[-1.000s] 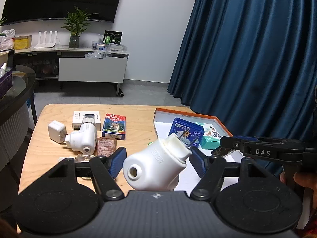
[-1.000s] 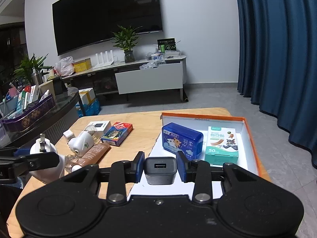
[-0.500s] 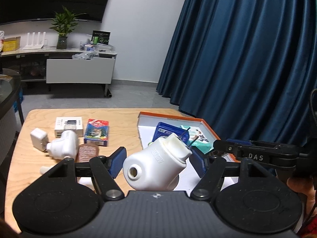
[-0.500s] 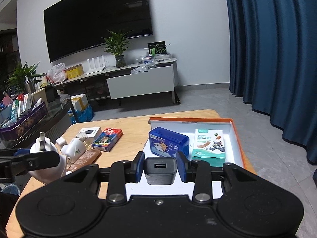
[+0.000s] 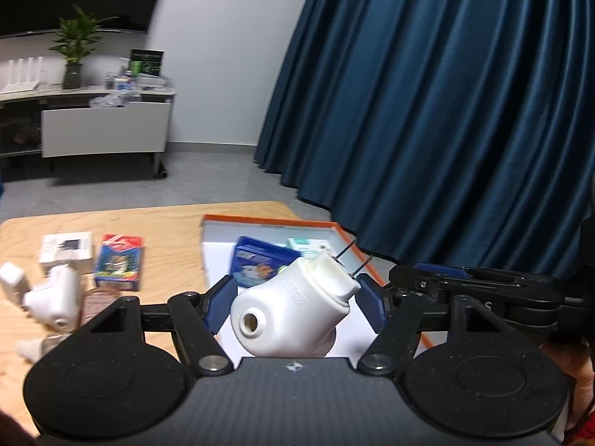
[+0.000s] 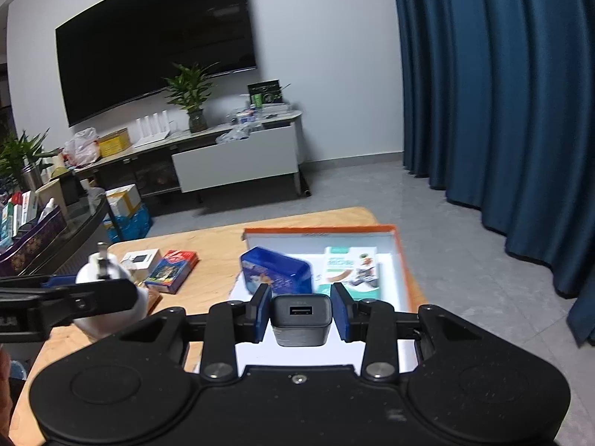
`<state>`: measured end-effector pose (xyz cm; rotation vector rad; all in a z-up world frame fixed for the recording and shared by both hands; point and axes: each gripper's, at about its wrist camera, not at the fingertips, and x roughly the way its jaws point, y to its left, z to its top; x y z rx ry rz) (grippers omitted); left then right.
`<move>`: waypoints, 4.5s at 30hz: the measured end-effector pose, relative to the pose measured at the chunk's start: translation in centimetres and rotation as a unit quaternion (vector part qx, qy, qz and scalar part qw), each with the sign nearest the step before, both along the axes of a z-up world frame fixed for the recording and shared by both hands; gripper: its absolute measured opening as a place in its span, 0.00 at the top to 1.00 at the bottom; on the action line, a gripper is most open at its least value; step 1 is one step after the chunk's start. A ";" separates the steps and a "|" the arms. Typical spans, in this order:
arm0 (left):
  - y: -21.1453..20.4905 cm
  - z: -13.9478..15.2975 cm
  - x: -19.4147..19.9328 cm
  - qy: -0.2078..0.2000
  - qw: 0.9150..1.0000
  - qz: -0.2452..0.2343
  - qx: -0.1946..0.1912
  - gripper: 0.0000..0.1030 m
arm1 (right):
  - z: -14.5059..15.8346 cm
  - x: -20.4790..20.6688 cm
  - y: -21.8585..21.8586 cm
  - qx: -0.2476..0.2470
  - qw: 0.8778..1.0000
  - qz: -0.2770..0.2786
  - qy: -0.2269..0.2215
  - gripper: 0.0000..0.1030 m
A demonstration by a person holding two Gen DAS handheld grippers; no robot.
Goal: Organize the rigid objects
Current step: 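Carry the white device with the left tool while the right tool carries the charger toward the tray, then lower the white device and the charger over the tray, then lower the white device with the left tool while the right tool lowers the charger into the tray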
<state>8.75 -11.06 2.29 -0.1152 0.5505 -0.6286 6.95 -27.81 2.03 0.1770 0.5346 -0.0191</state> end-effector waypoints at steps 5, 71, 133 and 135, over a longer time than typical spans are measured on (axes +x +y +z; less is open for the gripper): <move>-2.0 -0.2 0.8 0.001 1.000 -0.028 -0.003 0.31 | 0.5 -1.1 -1.0 -0.007 1.000 -0.013 0.001 0.58; -3.7 -1.1 2.0 -0.005 0.999 0.022 0.039 0.31 | 1.1 1.5 -0.8 0.011 1.000 0.007 -0.008 0.58; -3.3 -1.0 1.9 0.000 0.999 0.039 0.036 0.31 | 0.1 2.2 -1.1 0.013 1.000 0.011 -0.004 0.58; -3.3 -1.1 2.0 0.001 0.999 0.038 0.037 0.31 | 0.1 2.2 -1.1 0.012 1.000 0.010 -0.004 0.58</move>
